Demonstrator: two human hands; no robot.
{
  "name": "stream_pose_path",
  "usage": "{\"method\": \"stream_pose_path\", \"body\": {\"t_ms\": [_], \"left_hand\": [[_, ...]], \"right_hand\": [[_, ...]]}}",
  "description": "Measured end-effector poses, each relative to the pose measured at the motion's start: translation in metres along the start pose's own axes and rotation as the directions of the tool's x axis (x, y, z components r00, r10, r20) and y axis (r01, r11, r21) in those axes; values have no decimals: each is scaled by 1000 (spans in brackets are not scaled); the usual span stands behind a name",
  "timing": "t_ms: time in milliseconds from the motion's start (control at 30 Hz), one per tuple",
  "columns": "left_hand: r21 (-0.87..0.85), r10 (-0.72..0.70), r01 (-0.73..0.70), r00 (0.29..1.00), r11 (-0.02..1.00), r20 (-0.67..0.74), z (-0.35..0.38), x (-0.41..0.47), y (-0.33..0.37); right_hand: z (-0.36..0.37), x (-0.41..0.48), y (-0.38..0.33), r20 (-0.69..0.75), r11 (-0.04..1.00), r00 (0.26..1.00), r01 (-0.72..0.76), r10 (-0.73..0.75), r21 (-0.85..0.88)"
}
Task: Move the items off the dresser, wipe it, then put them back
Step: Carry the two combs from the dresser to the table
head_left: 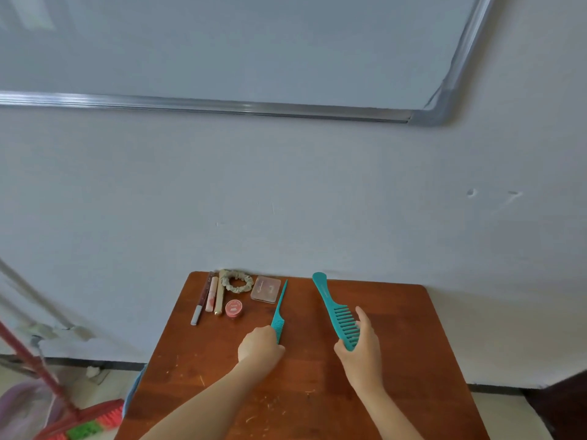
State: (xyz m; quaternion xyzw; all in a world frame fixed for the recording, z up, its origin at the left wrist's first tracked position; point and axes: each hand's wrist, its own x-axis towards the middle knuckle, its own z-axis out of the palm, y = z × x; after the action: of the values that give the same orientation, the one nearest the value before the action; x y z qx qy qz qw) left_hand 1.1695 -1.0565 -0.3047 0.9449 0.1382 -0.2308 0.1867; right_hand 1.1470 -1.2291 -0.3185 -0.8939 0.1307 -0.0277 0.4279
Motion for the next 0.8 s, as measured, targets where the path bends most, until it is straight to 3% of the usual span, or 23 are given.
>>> {"method": "stream_pose_path", "body": {"t_ms": [467, 633, 800], "left_hand": [[168, 78, -62, 993, 984, -88, 2, 3, -21], [84, 178, -164, 958, 983, -223, 3, -15, -84], [103, 118, -92, 949, 990, -292, 17, -35, -140]], "right_hand": [[26, -16, -9, 9, 997, 997, -77, 77, -11], [41, -19, -14, 4, 996, 997, -83, 83, -45], [69, -27, -28, -1, 986, 998, -62, 63, -152]]}}
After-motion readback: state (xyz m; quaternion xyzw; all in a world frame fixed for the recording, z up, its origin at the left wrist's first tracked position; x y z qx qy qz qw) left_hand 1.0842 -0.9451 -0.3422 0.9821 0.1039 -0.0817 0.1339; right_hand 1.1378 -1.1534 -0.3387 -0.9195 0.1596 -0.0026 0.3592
